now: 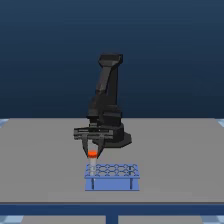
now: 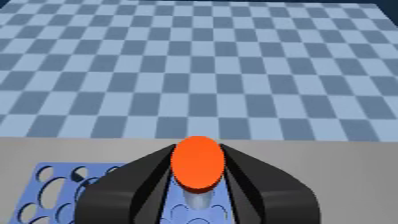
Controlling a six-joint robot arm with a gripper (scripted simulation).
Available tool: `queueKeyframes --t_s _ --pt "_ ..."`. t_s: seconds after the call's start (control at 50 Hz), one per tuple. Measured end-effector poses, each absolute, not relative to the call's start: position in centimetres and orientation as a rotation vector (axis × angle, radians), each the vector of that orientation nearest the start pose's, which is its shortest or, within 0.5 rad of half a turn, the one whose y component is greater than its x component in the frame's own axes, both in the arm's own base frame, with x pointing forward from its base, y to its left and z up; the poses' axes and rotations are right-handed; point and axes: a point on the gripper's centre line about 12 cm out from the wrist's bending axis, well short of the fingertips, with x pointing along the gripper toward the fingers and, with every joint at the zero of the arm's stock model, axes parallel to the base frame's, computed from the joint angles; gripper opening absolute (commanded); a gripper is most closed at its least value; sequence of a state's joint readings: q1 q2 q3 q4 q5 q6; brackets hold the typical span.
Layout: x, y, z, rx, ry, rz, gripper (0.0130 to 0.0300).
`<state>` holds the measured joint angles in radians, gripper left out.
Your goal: Pick up the centrifuge tube on the rack
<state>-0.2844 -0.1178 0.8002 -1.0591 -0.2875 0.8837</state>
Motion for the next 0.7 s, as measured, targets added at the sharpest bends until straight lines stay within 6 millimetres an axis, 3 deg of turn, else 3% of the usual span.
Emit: queueKeyframes --t_s 0.7 --pt "34.9 -7.2 21.9 -0.022 0.523 0.007 0.013"
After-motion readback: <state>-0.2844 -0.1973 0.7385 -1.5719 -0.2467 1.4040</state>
